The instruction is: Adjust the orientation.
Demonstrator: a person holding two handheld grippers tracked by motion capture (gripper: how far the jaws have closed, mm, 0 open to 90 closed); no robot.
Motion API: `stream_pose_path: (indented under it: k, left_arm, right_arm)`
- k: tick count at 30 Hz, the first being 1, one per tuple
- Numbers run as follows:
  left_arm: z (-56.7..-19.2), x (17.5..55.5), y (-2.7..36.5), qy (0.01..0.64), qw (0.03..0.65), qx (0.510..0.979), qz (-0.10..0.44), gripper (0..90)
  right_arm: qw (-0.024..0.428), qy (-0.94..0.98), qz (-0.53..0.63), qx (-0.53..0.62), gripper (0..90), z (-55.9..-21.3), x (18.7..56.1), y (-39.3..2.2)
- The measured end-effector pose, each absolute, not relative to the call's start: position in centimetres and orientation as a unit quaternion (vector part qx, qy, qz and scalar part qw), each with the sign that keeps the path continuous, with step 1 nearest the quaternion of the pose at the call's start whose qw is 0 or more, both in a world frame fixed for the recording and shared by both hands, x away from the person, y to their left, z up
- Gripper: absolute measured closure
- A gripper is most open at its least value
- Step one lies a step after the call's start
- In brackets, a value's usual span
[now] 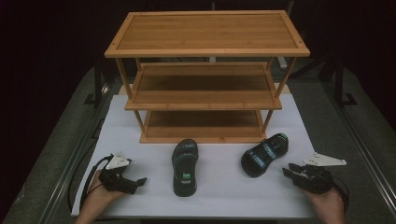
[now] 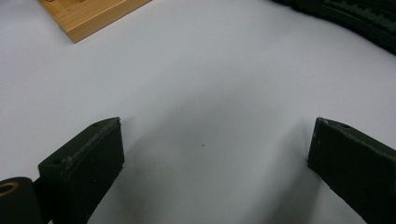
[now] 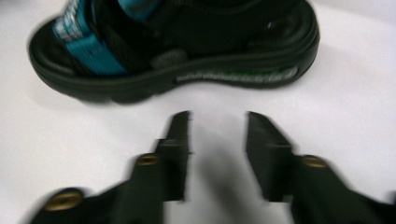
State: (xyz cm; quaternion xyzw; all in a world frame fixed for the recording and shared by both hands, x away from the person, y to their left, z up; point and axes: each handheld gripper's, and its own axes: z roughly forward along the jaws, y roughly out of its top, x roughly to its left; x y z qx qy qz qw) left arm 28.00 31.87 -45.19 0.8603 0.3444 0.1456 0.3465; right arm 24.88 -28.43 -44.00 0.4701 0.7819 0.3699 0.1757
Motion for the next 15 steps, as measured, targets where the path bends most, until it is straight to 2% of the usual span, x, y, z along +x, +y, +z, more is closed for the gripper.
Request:
stream_pose_path:
  k: [1,2,3,4,15]
  left_arm:
    - [-45.2,28.0,31.9,0.345,0.347,0.860,0.145,2.8]
    - [-45.2,28.0,31.9,0.345,0.347,0.860,0.145,2.8]
    - [-45.2,28.0,31.9,0.345,0.347,0.860,0.145,2.8]
    - [-45.2,28.0,31.9,0.345,0.347,0.860,0.145,2.8]
    - [-45.2,28.0,31.9,0.345,0.348,0.860,0.144,2.9]
  right_arm:
    - [0.177,0.783,0.370,0.468,75.9,-43.8,25.0,-28.5]
    - [0.177,0.783,0.370,0.468,75.9,-43.8,25.0,-28.5]
    - [0.179,0.785,0.369,0.463,87.2,-43.4,25.2,-28.6]
    - [0.182,0.786,0.369,0.462,89.4,-43.3,25.3,-28.7]
    - [0.196,0.767,0.384,0.475,89.6,-42.0,28.2,-31.4]
